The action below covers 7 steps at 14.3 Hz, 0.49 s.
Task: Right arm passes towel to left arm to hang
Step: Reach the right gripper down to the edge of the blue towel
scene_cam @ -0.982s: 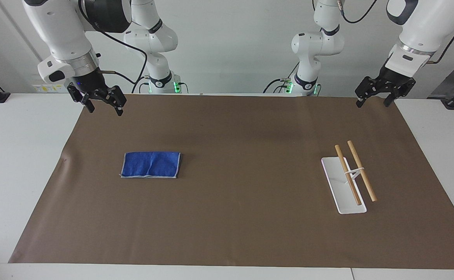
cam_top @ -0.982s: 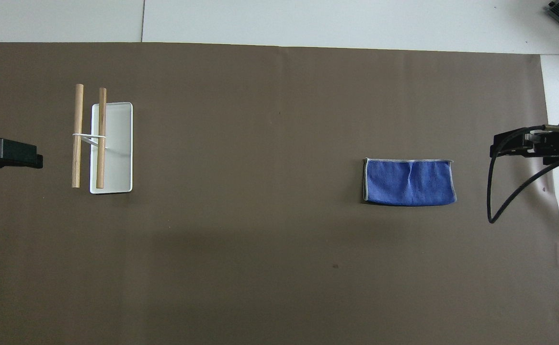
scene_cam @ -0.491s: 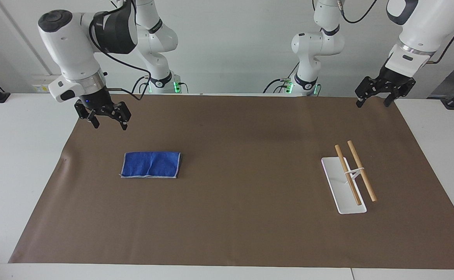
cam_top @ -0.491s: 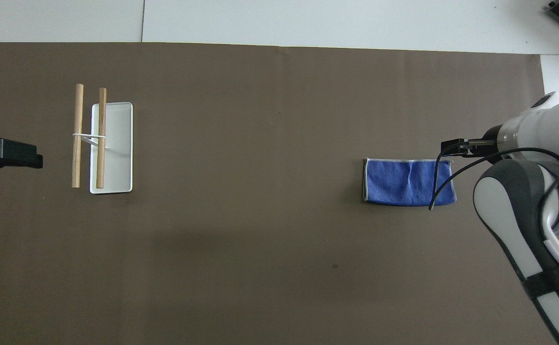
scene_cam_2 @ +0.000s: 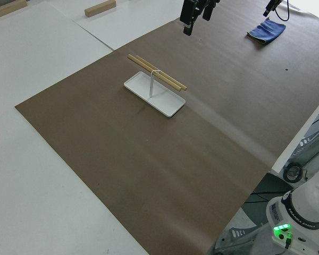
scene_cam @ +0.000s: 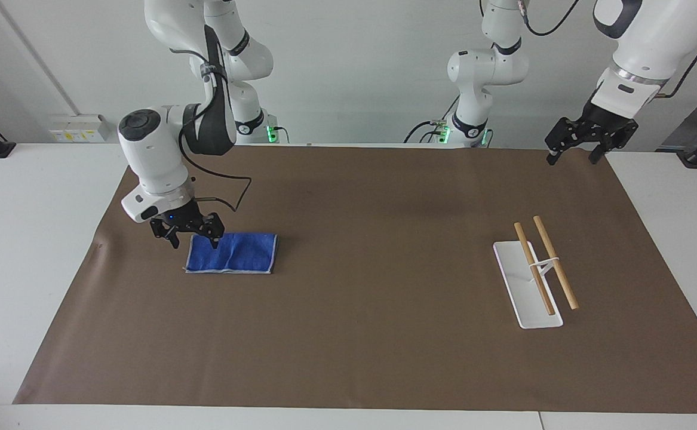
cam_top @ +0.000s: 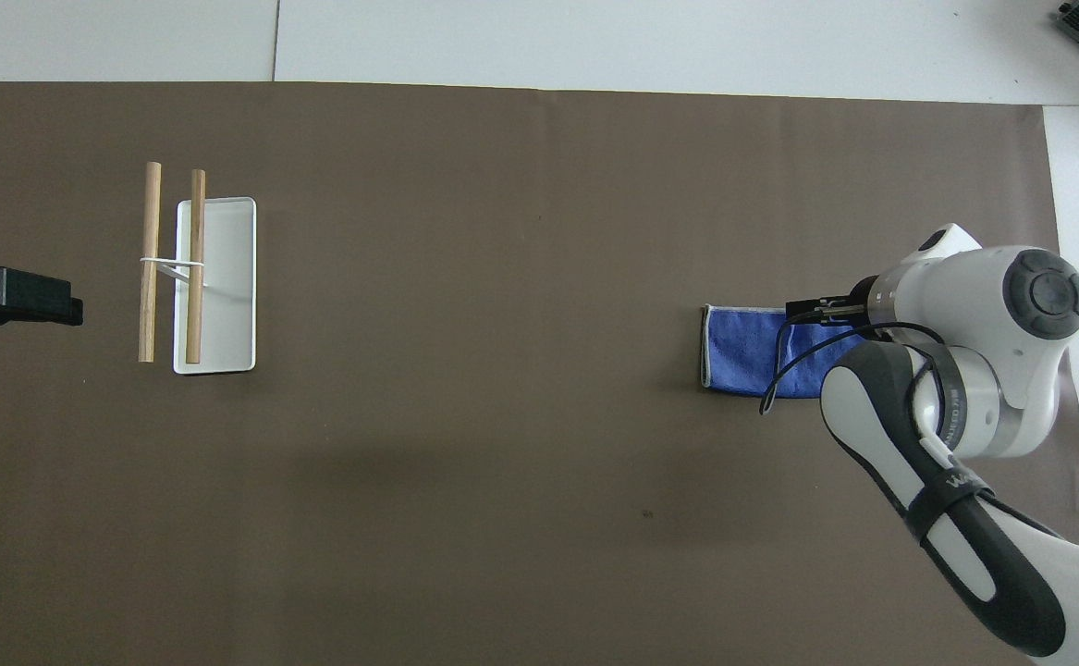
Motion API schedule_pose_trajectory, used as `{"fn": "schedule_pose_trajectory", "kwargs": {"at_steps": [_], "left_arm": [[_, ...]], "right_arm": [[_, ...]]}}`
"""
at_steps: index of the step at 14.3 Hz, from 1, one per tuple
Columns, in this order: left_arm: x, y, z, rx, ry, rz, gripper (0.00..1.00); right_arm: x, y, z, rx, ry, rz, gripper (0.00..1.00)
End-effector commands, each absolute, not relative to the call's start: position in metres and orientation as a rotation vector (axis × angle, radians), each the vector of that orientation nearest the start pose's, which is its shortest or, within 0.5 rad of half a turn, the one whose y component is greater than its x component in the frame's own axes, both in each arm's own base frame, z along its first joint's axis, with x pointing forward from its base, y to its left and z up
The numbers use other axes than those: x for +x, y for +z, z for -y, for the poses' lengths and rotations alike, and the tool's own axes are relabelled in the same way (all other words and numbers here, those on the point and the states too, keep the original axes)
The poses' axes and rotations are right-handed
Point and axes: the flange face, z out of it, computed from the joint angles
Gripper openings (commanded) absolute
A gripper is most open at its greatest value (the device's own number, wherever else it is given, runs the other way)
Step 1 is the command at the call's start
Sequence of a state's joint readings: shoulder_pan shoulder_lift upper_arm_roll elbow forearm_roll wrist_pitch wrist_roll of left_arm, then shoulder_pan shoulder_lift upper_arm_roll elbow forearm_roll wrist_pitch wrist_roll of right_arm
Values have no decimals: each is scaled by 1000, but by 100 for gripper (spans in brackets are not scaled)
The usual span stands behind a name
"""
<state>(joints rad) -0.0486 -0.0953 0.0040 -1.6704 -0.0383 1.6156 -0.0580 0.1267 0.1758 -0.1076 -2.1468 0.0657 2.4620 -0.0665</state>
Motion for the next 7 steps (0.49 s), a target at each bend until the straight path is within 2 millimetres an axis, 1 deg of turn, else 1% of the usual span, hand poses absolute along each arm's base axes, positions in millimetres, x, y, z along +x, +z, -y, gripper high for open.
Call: {"fn": "schedule_pose_trajectory", "kwargs": {"at_steps": [1,3,5,7], "left_arm": [[521,633,25,-3190,-58,19,100],[521,633,25,-3190,-58,19,100],[521,633,25,-3190,-58,19,100],[521,633,25,-3190,-60,19,100]], "right_arm": [[569,318,-7,-3069,-225,94,100],[566,308,-7,-3048,-213,115,100],[559,299,-6,-3048,-192,174,100],[552,290,-7,-3052,-185,193,100]]}}
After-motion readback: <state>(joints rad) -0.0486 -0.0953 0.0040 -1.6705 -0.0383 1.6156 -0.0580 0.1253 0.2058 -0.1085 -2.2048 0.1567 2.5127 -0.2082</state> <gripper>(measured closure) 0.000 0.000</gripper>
